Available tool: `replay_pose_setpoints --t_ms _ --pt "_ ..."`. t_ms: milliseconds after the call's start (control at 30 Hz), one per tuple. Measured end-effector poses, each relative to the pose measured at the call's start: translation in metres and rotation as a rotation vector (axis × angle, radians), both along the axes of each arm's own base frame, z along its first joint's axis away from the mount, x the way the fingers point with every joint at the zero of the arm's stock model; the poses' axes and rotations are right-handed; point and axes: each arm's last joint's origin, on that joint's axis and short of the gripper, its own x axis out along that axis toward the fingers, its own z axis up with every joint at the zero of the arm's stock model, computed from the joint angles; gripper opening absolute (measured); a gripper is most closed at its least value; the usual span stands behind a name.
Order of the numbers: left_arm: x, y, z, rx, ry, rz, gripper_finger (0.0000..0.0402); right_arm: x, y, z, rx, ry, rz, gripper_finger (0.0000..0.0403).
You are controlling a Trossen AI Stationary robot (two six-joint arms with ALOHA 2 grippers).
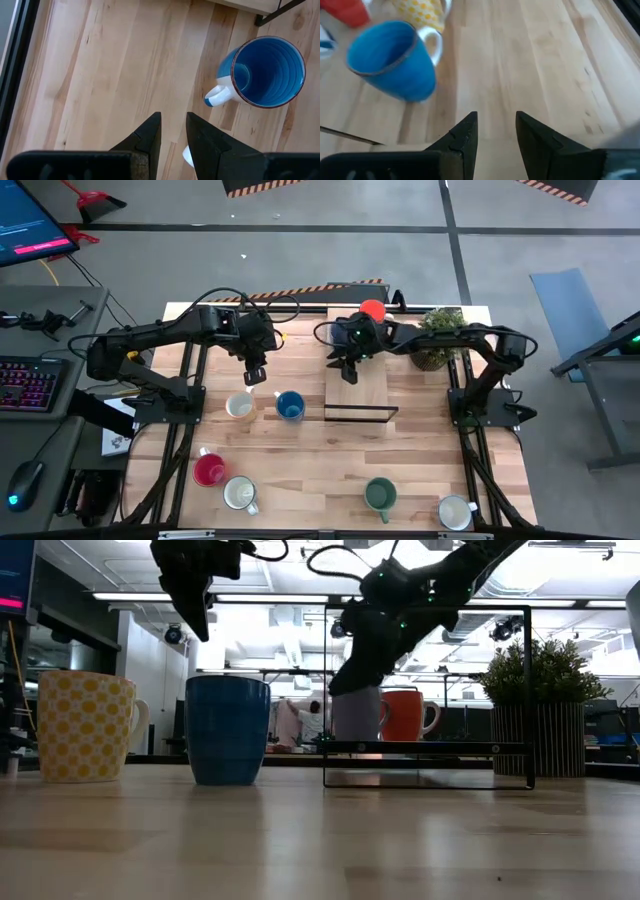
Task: Place coffee mugs
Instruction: Put the light blue mug on the shelf to the left side of the orange mug
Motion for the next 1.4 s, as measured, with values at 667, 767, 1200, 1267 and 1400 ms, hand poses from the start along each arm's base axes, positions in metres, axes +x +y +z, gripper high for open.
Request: replay_pose_setpoints --t_ms 667,767,1200,1267,1400 --pt "0.000 0.000 0.000 0.019 0.006 -0.041 0.0081 0.002 -0.002 0.016 -0.021 0.009 -0.013 0.0114" --pt "0.000 0.000 0.000 0.019 0.006 -0.041 0.0081 0.003 -0.002 0.024 -0.015 0.036 -0.011 0.0114" --pt "0.000 0.000 0.000 0.019 0.006 -0.040 0.0081 -0.002 0.010 0.033 -0.071 0.249 -0.057 0.0114" --pt "0.000 0.000 0.000 0.019 0.006 -0.040 0.0081 -0.004 0.010 0.031 -0.076 0.279 -0.069 0.0114" --pt "0.000 0.000 0.000 0.019 0.005 -0.040 0.0081 -0.007 0.007 0.030 -0.089 0.307 -0.092 0.0114"
